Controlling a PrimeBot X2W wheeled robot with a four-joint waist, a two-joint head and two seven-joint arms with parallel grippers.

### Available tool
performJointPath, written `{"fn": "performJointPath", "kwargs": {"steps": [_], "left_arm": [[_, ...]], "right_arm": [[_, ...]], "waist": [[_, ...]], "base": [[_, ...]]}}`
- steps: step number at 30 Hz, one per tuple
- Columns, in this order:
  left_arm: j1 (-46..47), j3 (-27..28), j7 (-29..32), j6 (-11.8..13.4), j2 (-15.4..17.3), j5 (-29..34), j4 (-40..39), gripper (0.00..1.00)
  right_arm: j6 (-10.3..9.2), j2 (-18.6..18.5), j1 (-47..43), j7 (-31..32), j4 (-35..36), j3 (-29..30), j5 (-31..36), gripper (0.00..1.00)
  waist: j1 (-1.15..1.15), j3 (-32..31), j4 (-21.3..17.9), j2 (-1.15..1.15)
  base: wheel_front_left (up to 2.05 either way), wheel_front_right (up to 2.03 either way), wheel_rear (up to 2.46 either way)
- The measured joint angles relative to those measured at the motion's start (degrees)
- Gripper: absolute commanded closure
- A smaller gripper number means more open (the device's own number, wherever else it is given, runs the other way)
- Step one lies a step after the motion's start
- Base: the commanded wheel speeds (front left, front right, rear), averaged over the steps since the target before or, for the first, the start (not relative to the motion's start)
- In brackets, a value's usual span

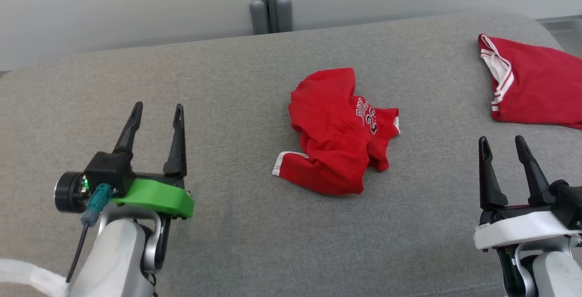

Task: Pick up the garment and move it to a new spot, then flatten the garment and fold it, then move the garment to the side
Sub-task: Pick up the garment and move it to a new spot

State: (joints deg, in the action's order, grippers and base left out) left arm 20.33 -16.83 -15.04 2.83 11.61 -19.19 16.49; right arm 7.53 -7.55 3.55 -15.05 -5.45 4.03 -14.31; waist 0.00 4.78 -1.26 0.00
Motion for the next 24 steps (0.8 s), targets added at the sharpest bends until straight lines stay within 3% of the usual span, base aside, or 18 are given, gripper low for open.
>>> {"fn": "performJointPath", "kwargs": {"steps": [11,24], "left_arm": [[-10.82,5.24,0.00,-0.63,1.82,0.37,-6.90,0.00],[-20.89,8.15,0.00,-2.91,2.76,1.18,-11.14,0.00]], "right_arm": [[0.00,-0.42,-1.41,-0.01,-0.42,-1.45,0.44,0.00],[0.00,-0.49,-4.97,0.52,-0.51,-1.74,1.00,0.00]], "waist": [[0.00,-2.58,5.95,0.00],[0.00,-6.00,7.76,0.00]], "base": [[0.00,0.00,0.00],[0.00,0.00,0.00]]}}
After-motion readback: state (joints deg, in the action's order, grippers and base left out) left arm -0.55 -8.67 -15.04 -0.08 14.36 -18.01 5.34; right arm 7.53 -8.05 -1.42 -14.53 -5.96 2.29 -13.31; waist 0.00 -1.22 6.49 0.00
